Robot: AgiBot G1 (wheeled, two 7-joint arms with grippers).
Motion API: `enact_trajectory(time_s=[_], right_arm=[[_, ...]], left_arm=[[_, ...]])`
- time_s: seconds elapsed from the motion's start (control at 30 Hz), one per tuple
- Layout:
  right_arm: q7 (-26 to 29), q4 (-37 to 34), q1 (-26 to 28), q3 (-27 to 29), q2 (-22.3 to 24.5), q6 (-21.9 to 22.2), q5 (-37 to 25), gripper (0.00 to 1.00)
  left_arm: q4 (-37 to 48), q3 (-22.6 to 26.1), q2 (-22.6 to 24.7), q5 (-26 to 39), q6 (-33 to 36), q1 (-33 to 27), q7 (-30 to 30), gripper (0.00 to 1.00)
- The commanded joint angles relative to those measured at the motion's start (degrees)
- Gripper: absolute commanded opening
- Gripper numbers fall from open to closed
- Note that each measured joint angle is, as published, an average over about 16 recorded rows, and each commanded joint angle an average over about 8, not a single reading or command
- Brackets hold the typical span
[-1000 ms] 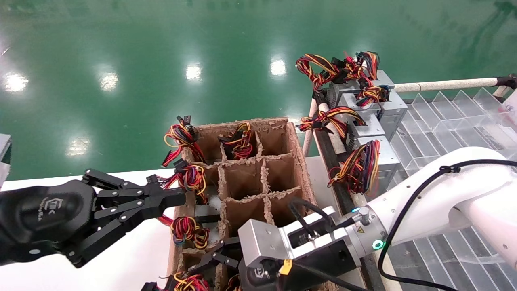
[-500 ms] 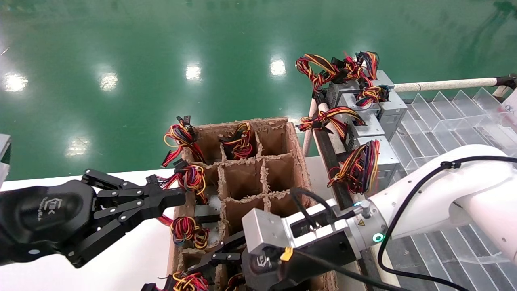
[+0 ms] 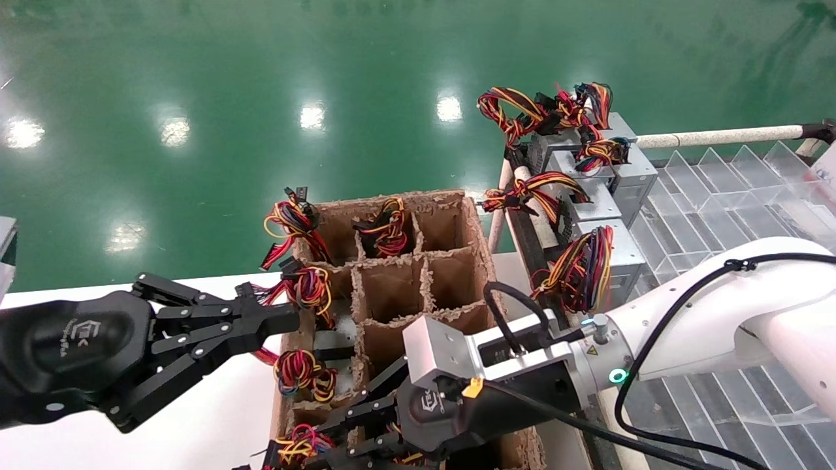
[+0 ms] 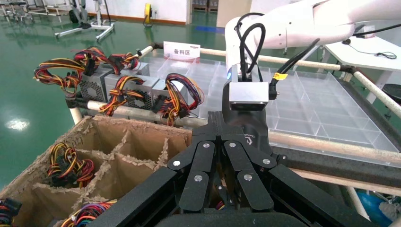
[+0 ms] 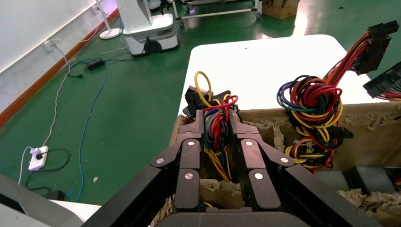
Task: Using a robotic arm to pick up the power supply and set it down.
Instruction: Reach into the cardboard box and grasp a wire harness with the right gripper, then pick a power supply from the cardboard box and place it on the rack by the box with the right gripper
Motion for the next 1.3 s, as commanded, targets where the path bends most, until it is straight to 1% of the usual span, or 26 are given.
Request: enact_trajectory(time_s=[0.03, 0.33, 0.6, 1.0, 1.13, 1.3], right_arm=[[-0.1, -0.1, 0.1, -0.2, 0.0, 0.0, 0.4, 0.0], [-0.1, 0.0, 0.7, -0.7, 0.7, 0.1, 1.8, 0.0], [1.0, 4.6, 1.9, 0.2, 4.1, -0.1, 5.6, 0.0], [2.5, 14.5, 0.7, 2.8, 12.1, -0.8, 16.9, 0.0], [2.4, 16.2, -0.3, 3.5, 13.9, -1.0, 21.4, 0.0], [2.1, 16.2, -1.5, 4.6, 15.7, -1.2, 27.3, 0.0]], left_arm=[[0.0, 0.0, 0.0, 0.0, 0.0, 0.0, 0.0, 0.0], [0.0, 0.0, 0.0, 0.0, 0.0, 0.0, 0.0, 0.0], [0.0, 0.0, 0.0, 0.0, 0.0, 0.0, 0.0, 0.0], [0.0, 0.0, 0.0, 0.0, 0.0, 0.0, 0.0, 0.0], [0.0, 0.0, 0.0, 0.0, 0.0, 0.0, 0.0, 0.0], [0.0, 0.0, 0.0, 0.0, 0.0, 0.0, 0.0, 0.0]])
